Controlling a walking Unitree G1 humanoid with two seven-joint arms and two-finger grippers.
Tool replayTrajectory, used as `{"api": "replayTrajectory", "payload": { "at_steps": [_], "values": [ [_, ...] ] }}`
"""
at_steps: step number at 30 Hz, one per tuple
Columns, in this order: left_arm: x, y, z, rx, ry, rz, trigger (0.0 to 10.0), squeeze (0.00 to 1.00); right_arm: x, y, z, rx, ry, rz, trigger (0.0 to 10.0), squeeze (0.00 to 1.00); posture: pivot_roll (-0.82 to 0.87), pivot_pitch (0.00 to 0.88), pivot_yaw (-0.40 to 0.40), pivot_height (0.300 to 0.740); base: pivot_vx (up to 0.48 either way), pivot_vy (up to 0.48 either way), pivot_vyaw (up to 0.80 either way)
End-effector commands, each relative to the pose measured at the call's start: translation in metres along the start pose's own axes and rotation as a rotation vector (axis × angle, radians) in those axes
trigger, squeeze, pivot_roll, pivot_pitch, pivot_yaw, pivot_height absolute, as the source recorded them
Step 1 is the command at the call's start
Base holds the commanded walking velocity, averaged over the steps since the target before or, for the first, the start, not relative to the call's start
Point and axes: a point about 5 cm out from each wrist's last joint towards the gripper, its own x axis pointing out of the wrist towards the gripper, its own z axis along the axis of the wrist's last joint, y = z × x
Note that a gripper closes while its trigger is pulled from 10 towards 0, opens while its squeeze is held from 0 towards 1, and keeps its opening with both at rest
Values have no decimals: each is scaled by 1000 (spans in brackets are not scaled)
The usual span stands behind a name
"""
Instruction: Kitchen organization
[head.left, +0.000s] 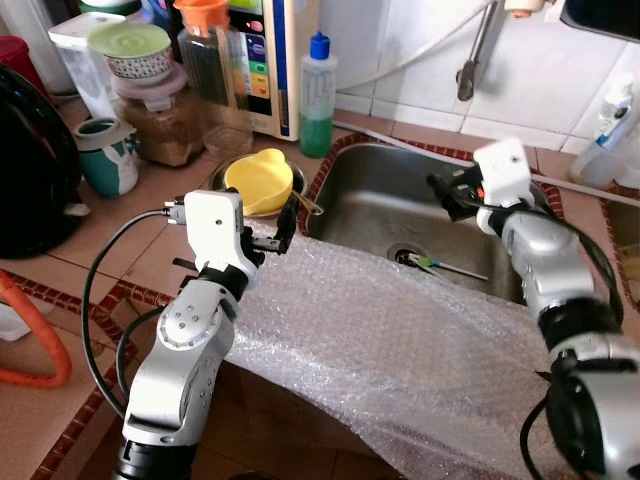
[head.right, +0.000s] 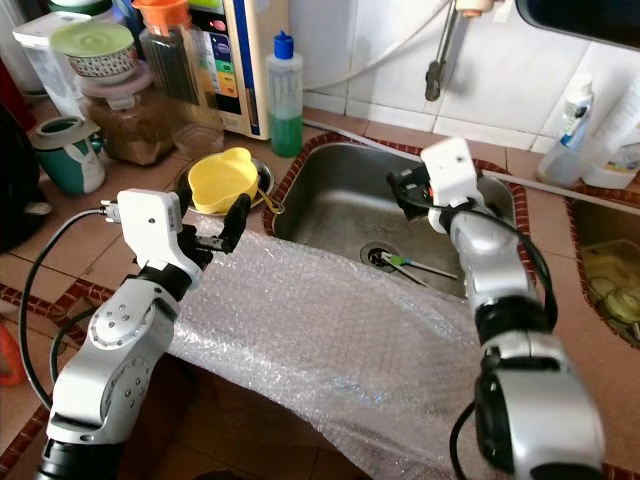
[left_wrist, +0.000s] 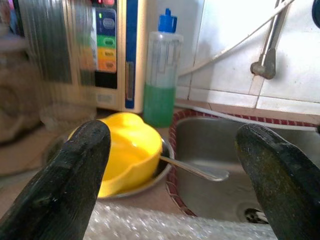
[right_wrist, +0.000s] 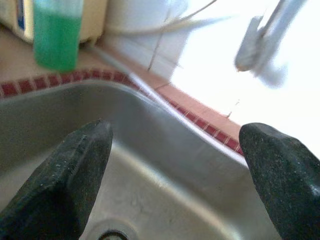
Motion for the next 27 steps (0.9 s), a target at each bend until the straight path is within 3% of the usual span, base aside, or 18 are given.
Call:
{"api": "replayTrajectory", "payload": {
  "at_steps": [1, 6, 8, 12, 19, 27],
  "values": [
    [2, -4, 4, 33, -25, -16, 10000, 0, -6, -5, 10, 27, -55, -70, 10000, 0, 29, 62, 13, 740, 0, 0, 0],
    [3, -3, 3, 53, -32, -18, 10000, 0, -21, -9, 14, 57, -92, -162, 10000, 0, 10, 60, 29, 740, 0, 0, 0],
    [3, 0, 2, 61, -32, -11, 10000, 0, -35, -14, 24, 75, -127, -228, 10000, 0, -3, 61, 39, 740, 0, 0, 0],
    [3, 0, 1, 67, -32, -14, 10000, 0, -46, -11, 29, 89, -133, -233, 10000, 0, -13, 62, 45, 740, 0, 0, 0],
    [4, 2, 1, 72, -38, -5, 10000, 0, -54, 1, 35, 116, -100, -208, 10000, 0, -16, 64, 43, 740, 0, 0, 0],
    [4, 2, 1, 72, -38, -5, 10000, 0, -54, 1, 35, 116, -100, -208, 10000, 0, -16, 64, 43, 740, 0, 0, 0]
  ]
}}
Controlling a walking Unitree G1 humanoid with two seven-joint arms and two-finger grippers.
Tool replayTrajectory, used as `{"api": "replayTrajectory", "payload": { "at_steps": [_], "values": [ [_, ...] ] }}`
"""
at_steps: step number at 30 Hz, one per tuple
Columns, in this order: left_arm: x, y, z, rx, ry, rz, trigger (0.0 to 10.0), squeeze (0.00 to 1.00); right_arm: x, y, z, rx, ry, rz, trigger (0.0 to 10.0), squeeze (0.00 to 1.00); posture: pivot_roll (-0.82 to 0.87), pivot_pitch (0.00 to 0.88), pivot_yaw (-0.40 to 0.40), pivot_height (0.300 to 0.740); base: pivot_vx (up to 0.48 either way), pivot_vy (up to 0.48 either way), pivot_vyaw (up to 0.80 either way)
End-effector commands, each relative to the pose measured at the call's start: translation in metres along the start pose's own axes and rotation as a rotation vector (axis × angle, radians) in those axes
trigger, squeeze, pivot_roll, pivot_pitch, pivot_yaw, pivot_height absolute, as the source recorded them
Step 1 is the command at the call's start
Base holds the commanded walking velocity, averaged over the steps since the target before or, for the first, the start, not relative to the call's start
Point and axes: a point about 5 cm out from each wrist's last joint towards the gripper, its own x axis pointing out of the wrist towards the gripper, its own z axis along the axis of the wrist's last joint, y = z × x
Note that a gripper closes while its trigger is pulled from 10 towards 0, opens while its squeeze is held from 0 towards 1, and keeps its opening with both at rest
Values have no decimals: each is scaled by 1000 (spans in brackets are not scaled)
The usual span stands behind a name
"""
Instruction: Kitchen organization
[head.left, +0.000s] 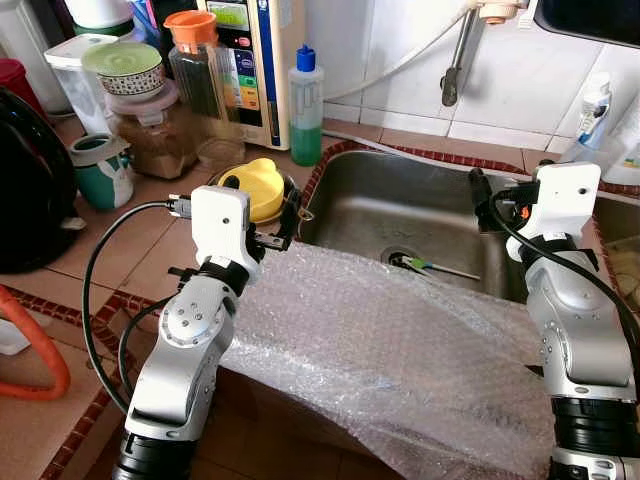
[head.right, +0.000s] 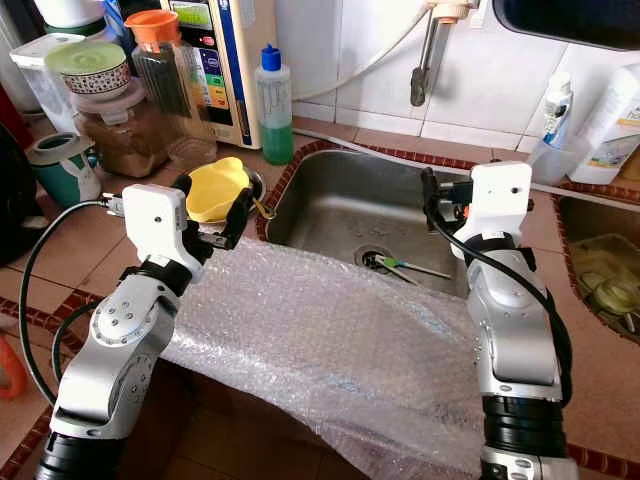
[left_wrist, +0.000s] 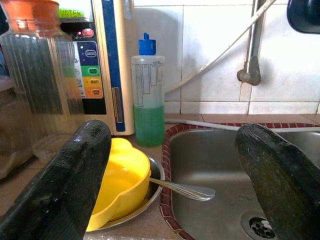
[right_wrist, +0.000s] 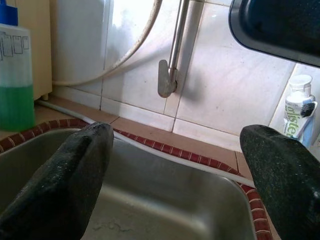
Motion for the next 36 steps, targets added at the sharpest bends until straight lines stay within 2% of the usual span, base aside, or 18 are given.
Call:
{"api": "replayTrajectory", "payload": {
  "at_steps": [1, 25, 26, 27, 28, 29, 31, 36],
  "values": [
    [2, 2, 2, 13, -9, 5, 10000, 0, -1, 0, 3, 0, -7, 3, 10000, 0, -16, 64, 43, 740, 0, 0, 0],
    [2, 2, 2, 13, -9, 5, 10000, 0, -1, 0, 3, 0, -7, 3, 10000, 0, -16, 64, 43, 740, 0, 0, 0],
    [2, 2, 2, 17, -11, 8, 10000, 0, -3, 3, 5, -5, 9, 10, 10000, 0, 0, 0, 0, 740, 0, 0, 0],
    [2, 2, 2, 17, -11, 8, 10000, 0, -3, 3, 5, -5, 9, 10, 10000, 0, 0, 0, 0, 740, 0, 0, 0],
    [2, 2, 2, 14, -12, 20, 10000, 0, -6, 21, 4, 27, 29, 93, 10000, 0, -18, 77, 17, 740, 0, 0, 0],
    [2, 1, 1, 12, -13, 30, 10000, 0, -9, 35, 3, 52, 40, 155, 10000, 0, -18, 77, 17, 740, 0, 0, 0],
    [2, 1, 1, 10, -12, 40, 10000, 0, -13, 49, 2, 85, 49, 222, 10000, 0, -17, 75, 16, 740, 0, 0, 0],
    [3, 1, 0, 15, -14, 42, 10000, 0, -13, 53, 2, 94, 52, 242, 10000, 0, -16, 69, 15, 740, 0, 0, 0]
  ]
}}
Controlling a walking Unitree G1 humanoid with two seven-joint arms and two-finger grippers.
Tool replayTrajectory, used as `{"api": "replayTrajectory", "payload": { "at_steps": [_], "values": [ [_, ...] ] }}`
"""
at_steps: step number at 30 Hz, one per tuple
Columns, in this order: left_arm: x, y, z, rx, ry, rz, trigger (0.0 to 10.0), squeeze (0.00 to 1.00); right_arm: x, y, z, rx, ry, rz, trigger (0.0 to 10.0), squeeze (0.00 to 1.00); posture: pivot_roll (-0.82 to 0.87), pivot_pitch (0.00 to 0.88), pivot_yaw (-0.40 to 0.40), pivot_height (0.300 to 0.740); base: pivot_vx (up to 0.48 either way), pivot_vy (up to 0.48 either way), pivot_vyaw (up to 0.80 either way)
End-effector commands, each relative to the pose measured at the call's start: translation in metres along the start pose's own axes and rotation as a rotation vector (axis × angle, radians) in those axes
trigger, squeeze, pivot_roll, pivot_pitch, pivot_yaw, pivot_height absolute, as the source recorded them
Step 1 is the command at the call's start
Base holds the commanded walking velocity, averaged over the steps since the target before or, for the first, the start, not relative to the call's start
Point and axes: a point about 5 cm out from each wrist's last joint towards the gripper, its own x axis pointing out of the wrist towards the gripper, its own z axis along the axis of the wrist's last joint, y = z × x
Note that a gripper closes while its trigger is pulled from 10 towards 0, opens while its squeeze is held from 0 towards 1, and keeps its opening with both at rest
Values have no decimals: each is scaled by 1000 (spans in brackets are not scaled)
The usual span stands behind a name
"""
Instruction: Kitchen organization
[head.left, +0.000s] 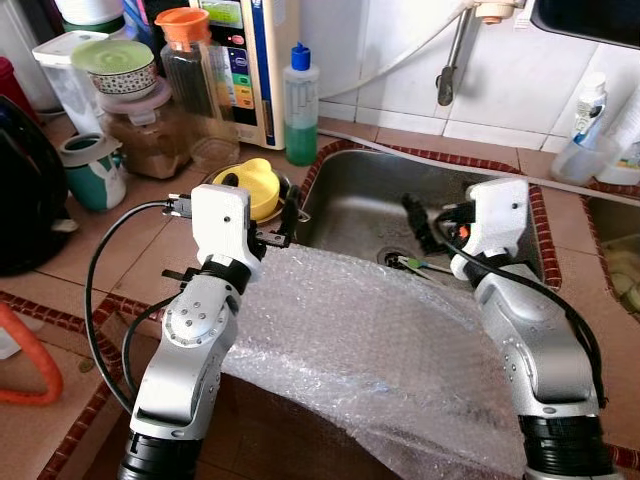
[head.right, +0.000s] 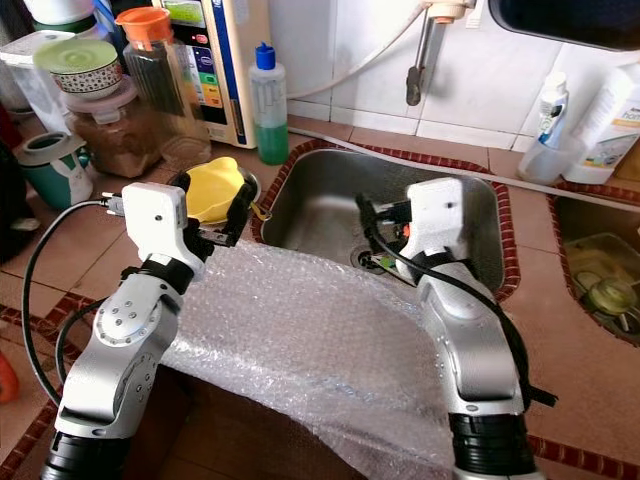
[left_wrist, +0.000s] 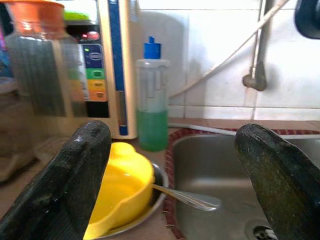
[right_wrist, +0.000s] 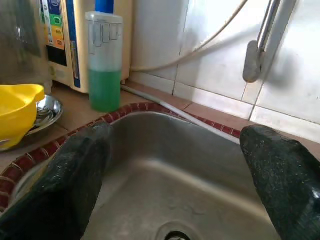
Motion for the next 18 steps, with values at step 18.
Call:
{"api": "replayTrajectory", "payload": {
  "at_steps": [18],
  "values": [
    [2, 0, -3, 25, 6, 7, 10000, 0, -4, 10, 5, 14, 7, 48, 10000, 0, -9, 64, 21, 740, 0, 0, 0]
  ]
}}
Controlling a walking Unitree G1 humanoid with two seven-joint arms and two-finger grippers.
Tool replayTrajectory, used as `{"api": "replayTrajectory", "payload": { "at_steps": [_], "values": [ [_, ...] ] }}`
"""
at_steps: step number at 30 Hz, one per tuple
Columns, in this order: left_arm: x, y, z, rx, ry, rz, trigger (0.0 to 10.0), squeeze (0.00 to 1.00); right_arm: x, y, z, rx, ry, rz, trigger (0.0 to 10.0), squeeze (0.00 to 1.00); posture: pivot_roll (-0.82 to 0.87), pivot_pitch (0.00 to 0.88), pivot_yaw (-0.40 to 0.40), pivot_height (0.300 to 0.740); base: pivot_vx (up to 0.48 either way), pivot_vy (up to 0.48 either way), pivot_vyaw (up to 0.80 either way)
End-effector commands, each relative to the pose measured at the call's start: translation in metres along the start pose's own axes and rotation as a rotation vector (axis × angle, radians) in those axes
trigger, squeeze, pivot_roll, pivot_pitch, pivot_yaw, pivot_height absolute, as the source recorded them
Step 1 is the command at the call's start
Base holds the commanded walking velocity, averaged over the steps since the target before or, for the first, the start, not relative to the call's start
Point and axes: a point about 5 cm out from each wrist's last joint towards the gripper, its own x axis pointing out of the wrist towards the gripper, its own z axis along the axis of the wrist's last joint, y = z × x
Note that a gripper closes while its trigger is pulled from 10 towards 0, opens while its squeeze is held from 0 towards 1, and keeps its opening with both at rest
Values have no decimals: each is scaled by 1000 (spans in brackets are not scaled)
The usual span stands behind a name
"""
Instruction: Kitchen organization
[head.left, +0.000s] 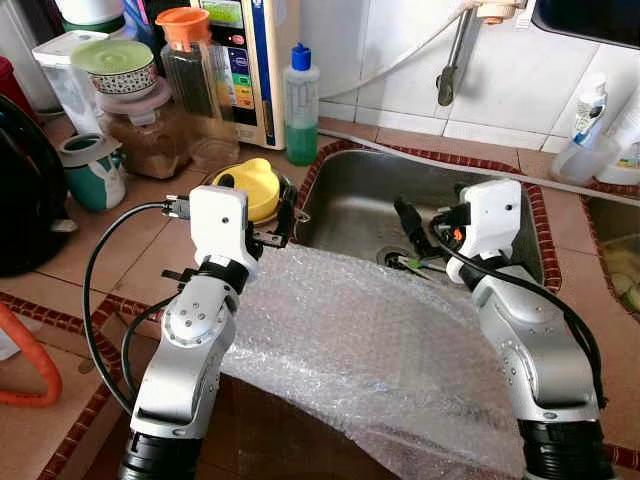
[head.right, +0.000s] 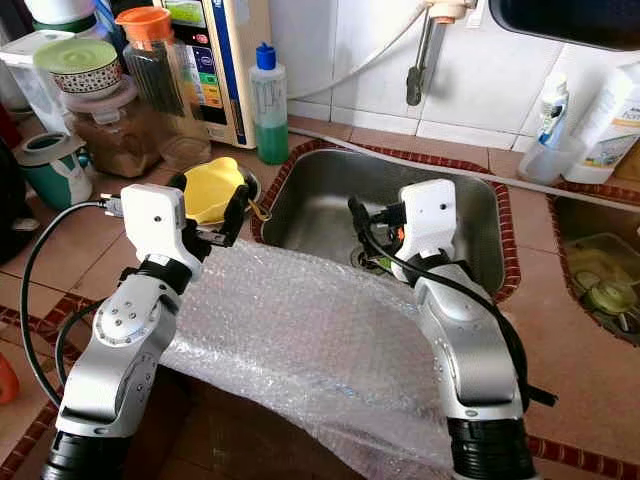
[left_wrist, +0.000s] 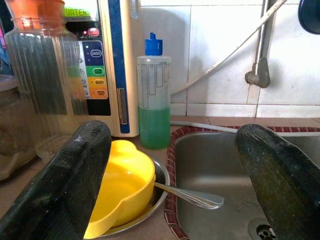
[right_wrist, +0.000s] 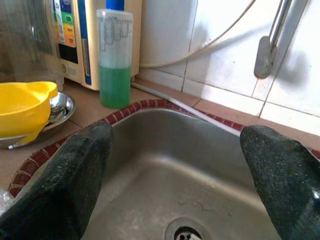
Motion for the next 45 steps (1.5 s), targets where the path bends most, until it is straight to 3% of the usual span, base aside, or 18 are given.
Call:
{"api": "replayTrajectory", "payload": {
  "at_steps": [1, 6, 7, 10, 12, 20, 23, 24, 26, 35, 39, 45],
  "values": [
    [1, 0, 0, 23, 1, 3, 10000, 0, -1, 2, 3, 0, -7, 12, 10000, 0, -9, 65, 21, 740, 0, 0, 0],
    [1, 2, -9, 59, 20, 14, 10000, 0, -1, 4, 3, 1, -5, 19, 10000, 0, -12, 65, 18, 740, 0, 0, 0],
    [3, 2, -17, 106, 52, 2, 10000, 0, -1, 4, 2, -2, 2, 21, 10000, 0, -15, 67, 16, 740, 0, 0, 0],
    [6, -2, -25, 142, 90, -45, 10000, 0, -2, 4, 2, -2, 8, 32, 10000, 0, -23, 68, 13, 740, 0, 0, 0],
    [9, -8, -36, 227, 129, -106, 10000, 0, -3, 6, 3, 1, 10, 58, 10000, 0, -27, 68, 13, 740, 0, 0, 0],
    [10, -19, -51, 264, 152, -146, 10000, 0, -8, 14, 3, 24, 27, 138, 10000, 0, -39, 71, 10, 740, 0, 0, 0],
    [11, -19, -53, 281, 146, -130, 10000, 0, -15, 29, 4, 53, 45, 279, 10000, 0, -50, 73, 7, 740, 0, 0, 0],
    [12, -16, -55, 290, 150, -110, 10000, 0, -22, 41, 5, 65, 58, 381, 10000, 0, -53, 75, 4, 740, 0, 0, 0],
    [12, -15, -56, 295, 152, -96, 10000, 0, -25, 45, 5, 61, 63, 420, 10000, 0, -54, 75, 3, 740, 0, 0, 0],
    [12, -6, -63, 311, 172, -52, 10000, 0, -29, 54, 4, 45, 75, 479, 10000, 0, -49, 76, -8, 740, 0, 0, 0],
    [13, -10, -68, 311, 185, -91, 10000, 0, -29, 55, 6, 38, 78, 489, 10000, 0, -51, 75, -11, 740, 0, 0, 0],
    [23, -28, -71, 404, 159, -234, 10000, 0, -36, 61, 11, 57, 87, 571, 10000, 0, -69, 71, -17, 740, 0, 0, 0]
  ]
}}
